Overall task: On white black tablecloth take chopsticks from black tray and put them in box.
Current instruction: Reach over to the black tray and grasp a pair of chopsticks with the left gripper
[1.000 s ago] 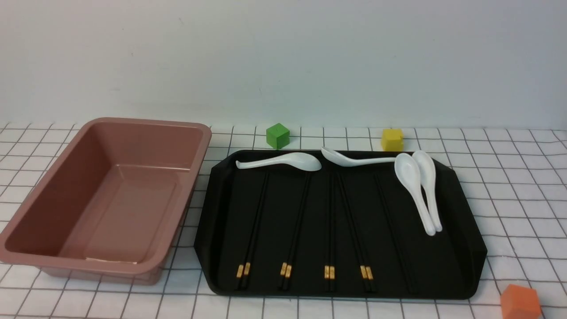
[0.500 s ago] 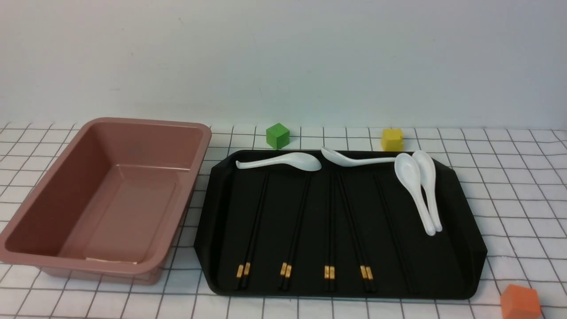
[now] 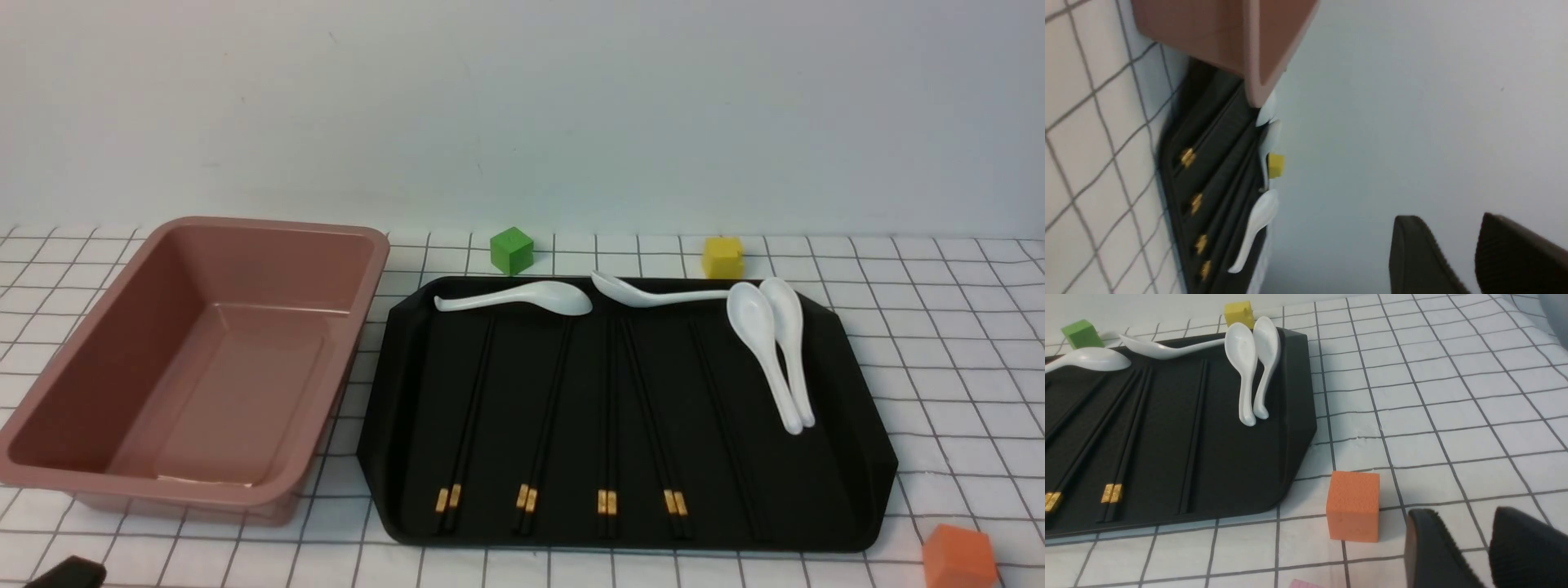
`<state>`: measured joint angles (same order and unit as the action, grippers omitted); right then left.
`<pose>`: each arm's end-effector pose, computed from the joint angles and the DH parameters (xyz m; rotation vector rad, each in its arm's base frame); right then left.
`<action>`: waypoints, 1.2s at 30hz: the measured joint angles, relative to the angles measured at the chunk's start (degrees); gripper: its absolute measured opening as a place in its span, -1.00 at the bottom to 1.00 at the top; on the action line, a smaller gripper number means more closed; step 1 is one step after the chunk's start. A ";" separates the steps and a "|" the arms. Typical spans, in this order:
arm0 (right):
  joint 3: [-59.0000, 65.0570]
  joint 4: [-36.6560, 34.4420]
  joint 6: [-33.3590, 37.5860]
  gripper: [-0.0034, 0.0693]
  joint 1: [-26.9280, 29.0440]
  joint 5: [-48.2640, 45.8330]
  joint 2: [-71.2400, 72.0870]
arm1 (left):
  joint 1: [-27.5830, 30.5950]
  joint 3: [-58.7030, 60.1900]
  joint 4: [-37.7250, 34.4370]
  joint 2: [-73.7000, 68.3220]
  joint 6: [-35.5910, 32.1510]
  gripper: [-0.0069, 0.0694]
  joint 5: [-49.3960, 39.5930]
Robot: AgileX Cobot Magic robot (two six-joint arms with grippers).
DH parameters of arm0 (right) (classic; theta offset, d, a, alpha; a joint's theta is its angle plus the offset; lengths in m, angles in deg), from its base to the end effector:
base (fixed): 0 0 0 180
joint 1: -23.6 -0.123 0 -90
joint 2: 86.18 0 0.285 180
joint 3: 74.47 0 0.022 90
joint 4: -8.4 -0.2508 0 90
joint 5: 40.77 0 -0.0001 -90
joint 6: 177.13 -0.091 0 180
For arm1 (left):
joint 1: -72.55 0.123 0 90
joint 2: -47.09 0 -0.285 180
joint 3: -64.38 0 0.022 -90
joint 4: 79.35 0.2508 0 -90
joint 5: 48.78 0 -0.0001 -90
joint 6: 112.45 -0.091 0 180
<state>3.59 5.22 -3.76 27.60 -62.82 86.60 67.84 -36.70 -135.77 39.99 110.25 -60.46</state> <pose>0.0522 -0.0017 0.1742 0.2072 1.8621 0.0866 0.0540 -0.0199 0.1935 -1.2414 1.3651 -1.4763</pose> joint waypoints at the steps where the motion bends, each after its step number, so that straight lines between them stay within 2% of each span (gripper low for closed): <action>1: 0.00 0.00 0.00 -0.25 0.00 0.00 0.00 | 0.00 -0.59 -0.66 0.00 -0.34 -0.19 0.37; 5: 0.00 0.00 0.00 -0.25 0.00 0.00 0.00 | 0.00 -7.91 0.09 0.00 -6.76 -0.23 0.37; 7: 0.00 0.00 0.00 -0.25 0.00 0.00 0.00 | 0.00 -12.52 1.35 -0.41 -10.32 -0.31 -0.22; 9: 0.00 0.00 0.00 -0.25 0.00 0.00 0.00 | 0.00 -20.15 5.26 -4.75 -15.04 -0.47 -4.51; 13: 0.00 0.00 0.00 -0.25 0.00 0.00 0.00 | 0.00 -32.66 18.72 -21.29 -18.14 -0.79 -24.09; 14: 0.00 0.00 0.00 -0.25 0.00 0.00 0.00 | 0.00 -33.10 19.43 -22.27 -18.14 -0.79 -25.28; 15: 0.00 0.00 0.00 -0.25 0.00 0.00 0.00 | 0.00 -36.30 25.11 -30.17 -18.49 -0.85 -34.80; 18: 0.00 0.00 0.00 -0.25 0.00 0.00 0.00 | 0.00 -39.56 31.74 -41.22 -19.63 -0.85 -45.41; 19: 0.00 0.00 0.00 -0.25 0.00 0.00 0.00 | 0.00 -41.45 34.83 -49.64 -20.68 -0.85 -50.00; 21: 0.00 0.00 0.00 -0.25 0.00 0.00 0.00 | 0.00 -43.02 34.67 -57.67 -23.13 -0.85 -51.21; 24: 0.00 0.00 0.00 -0.25 0.00 0.00 0.00 | -0.78 -44.81 29.90 -65.54 -28.04 -0.85 -50.87; 26: 0.00 0.00 0.00 -0.25 0.00 0.00 0.00 | -2.25 -45.82 28.62 -67.61 -29.16 -0.85 -50.12; 27: 0.00 0.00 0.00 -0.25 0.00 0.00 0.00 | -5.31 -47.52 27.93 -70.85 -29.50 -0.85 -48.23; 32: 0.00 0.00 0.00 -0.25 0.00 0.00 0.00 | -16.04 -54.48 31.17 -78.33 -25.46 -0.85 -41.06; 36: 0.00 0.00 0.00 -0.25 0.00 0.00 0.00 | -22.73 -61.95 38.01 -85.70 -20.11 -0.78 -38.38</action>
<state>3.59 5.22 -3.76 27.60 -62.82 86.60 45.12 -98.65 -97.76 -45.71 90.14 -98.84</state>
